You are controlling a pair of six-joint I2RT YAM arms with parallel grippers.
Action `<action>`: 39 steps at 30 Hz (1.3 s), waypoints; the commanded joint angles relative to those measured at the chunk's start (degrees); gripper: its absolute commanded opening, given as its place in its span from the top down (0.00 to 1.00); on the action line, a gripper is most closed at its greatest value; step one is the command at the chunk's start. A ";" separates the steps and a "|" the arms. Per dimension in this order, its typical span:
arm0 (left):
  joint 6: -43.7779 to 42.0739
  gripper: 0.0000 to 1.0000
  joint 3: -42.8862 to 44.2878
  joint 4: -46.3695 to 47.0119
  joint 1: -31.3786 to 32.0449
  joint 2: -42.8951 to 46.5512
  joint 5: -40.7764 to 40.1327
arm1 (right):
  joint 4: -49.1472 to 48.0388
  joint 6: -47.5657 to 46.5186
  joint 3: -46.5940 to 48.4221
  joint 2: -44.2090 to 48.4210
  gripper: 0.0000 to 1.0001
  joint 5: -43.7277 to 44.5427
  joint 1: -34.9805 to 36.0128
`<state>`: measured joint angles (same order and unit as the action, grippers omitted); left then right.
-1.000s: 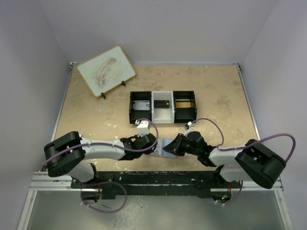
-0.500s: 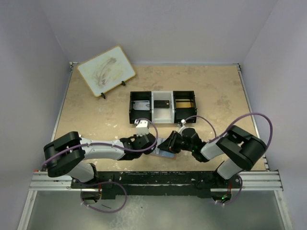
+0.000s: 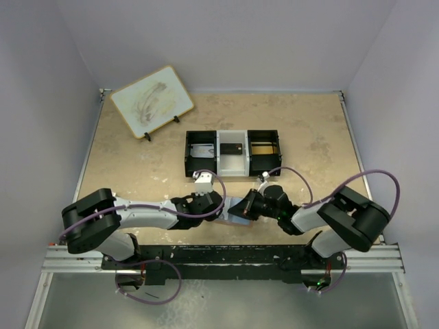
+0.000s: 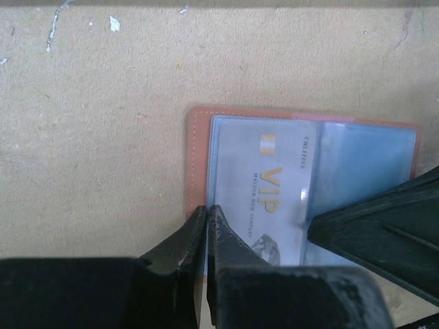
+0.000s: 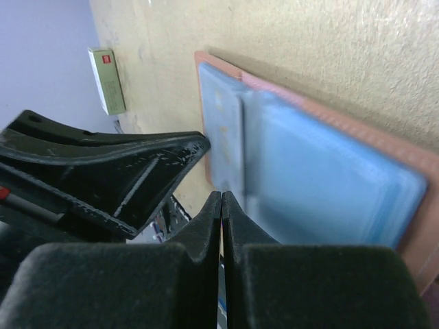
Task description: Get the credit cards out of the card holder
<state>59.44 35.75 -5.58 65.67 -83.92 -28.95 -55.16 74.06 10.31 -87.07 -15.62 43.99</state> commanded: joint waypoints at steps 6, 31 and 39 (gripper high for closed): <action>0.32 0.92 -1.65 -1.13 0.51 5.34 0.26 | 11.03 -2.14 0.31 8.87 1.00 4.32 -0.39; -1.67 0.87 -1.58 5.58 0.51 -1.28 6.86 | 10.14 -1.70 2.81 1.46 0.65 3.31 -0.42; -1.39 0.91 -2.52 5.16 0.52 -0.91 6.89 | 2.80 -0.81 1.55 -0.70 0.94 1.32 -0.48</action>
<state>57.49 34.76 -0.82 65.80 -83.99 -24.40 -48.62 73.14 11.81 -86.28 -14.15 43.40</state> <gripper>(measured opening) 0.095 0.147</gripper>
